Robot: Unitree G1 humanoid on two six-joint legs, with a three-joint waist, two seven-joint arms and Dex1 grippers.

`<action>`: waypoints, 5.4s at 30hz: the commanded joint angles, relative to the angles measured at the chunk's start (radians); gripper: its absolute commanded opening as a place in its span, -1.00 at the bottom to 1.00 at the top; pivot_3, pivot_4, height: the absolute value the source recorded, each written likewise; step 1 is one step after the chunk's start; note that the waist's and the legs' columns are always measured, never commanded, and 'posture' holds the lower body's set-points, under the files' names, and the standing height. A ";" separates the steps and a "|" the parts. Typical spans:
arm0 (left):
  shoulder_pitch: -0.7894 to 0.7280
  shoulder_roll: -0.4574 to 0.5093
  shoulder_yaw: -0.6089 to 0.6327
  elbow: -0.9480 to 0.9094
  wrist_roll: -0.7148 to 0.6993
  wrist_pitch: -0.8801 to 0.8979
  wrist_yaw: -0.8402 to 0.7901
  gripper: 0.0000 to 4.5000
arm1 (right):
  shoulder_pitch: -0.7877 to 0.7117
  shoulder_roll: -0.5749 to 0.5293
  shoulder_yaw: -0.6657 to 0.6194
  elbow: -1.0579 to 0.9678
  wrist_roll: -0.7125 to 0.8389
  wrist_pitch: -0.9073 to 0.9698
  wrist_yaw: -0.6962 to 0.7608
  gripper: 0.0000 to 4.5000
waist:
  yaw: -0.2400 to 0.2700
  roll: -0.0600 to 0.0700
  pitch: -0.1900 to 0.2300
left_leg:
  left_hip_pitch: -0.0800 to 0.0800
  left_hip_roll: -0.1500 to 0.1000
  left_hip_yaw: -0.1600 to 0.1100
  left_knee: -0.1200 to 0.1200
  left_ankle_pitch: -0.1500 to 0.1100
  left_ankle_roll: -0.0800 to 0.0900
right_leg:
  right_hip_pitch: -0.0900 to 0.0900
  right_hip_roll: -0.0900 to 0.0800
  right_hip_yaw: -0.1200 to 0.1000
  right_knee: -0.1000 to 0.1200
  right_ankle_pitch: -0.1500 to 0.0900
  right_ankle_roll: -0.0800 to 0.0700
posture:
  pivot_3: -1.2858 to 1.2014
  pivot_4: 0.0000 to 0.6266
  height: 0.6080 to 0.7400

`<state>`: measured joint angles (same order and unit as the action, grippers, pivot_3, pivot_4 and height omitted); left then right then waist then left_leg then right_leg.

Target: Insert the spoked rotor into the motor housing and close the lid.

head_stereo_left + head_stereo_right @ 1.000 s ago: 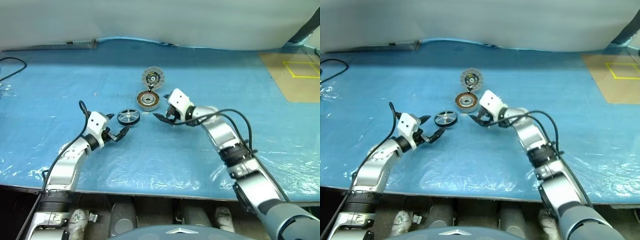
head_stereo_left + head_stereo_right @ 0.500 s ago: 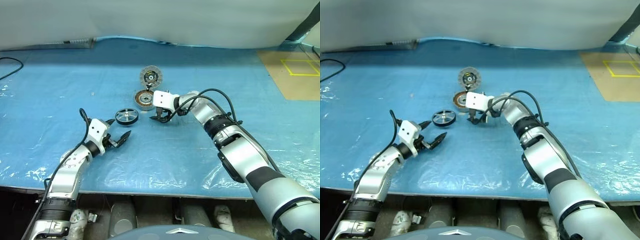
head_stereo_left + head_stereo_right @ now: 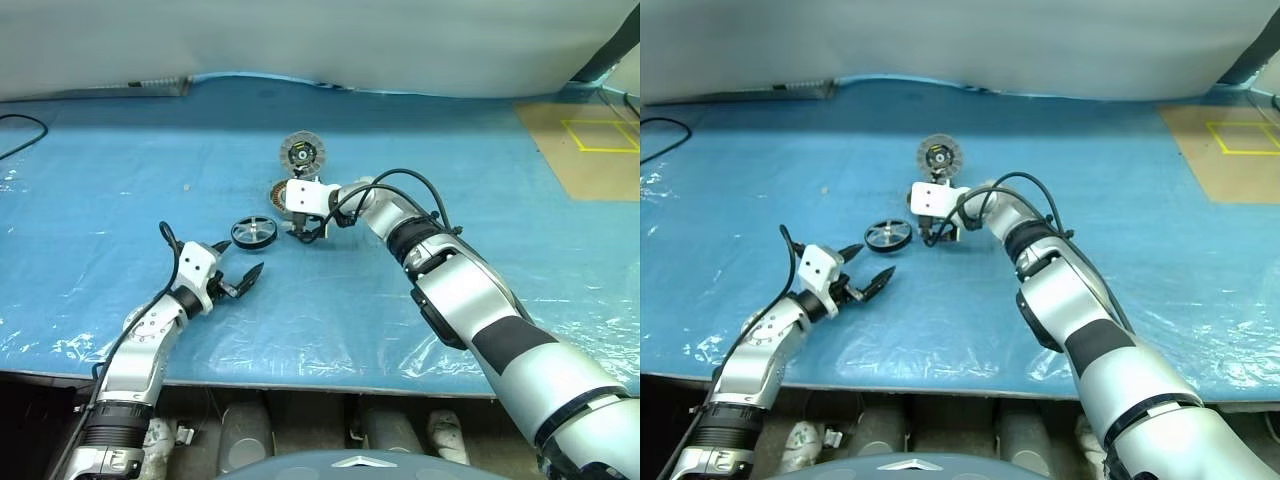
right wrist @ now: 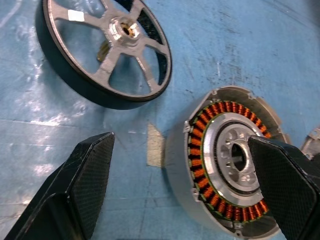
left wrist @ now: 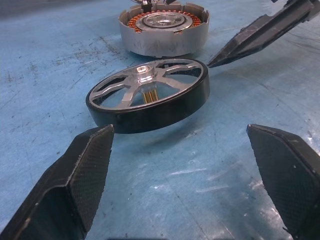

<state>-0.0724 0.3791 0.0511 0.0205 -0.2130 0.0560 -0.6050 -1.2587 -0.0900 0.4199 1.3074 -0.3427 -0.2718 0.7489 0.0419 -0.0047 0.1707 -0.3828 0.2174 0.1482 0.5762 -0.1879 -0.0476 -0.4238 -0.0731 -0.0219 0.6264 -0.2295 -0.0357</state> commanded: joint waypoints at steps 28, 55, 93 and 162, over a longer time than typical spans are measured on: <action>-0.002 0.011 0.001 -0.069 -0.003 0.034 0.009 1.00 | 0.074 -0.043 -0.070 -0.031 -0.008 0.046 0.129 -0.99 | 0.002 0.001 0.000 | 0.000 0.001 0.001 0.001 0.000 0.000 | 0.000 0.000 0.000 0.001 0.000 0.000 | 0.03 -0.52 1.00; 0.018 0.028 -0.012 -0.062 -0.002 -0.001 -0.020 1.00 | 0.368 -0.328 0.007 -0.660 0.070 0.082 0.649 -0.99 | 0.009 0.000 -0.001 | 0.002 0.001 0.002 0.002 0.000 0.001 | 0.001 0.000 0.000 0.002 0.000 0.000 | 0.03 -0.52 1.00; -0.008 0.044 -0.034 -0.135 -0.015 0.076 -0.067 1.00 | 0.466 -0.495 -0.147 -1.267 0.389 0.488 0.682 0.40 | 0.006 -0.001 -0.001 | 0.002 0.001 0.002 0.002 0.000 0.001 | 0.002 0.000 0.001 0.001 0.000 0.000 | 0.03 -0.52 1.00; 0.058 0.045 -0.031 -0.167 -0.041 0.030 -0.083 1.00 | 0.866 -0.287 -0.282 -0.955 0.328 0.457 -0.101 -0.74 | 0.020 0.001 -0.004 | 0.018 -0.001 0.003 -0.005 -0.002 -0.004 | 0.018 0.000 0.002 -0.007 0.000 0.001 | 0.03 -0.52 1.00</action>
<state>-0.0077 0.4167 0.0086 -0.1425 -0.2494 0.1138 -0.6791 -0.4404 -0.3585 0.1142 0.3770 -0.0118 0.1382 0.6054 0.0615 -0.0039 0.1667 -0.3649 0.2164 0.1507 0.5699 -0.1902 -0.0511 -0.4061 -0.0732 -0.0199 0.6184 -0.2298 -0.0344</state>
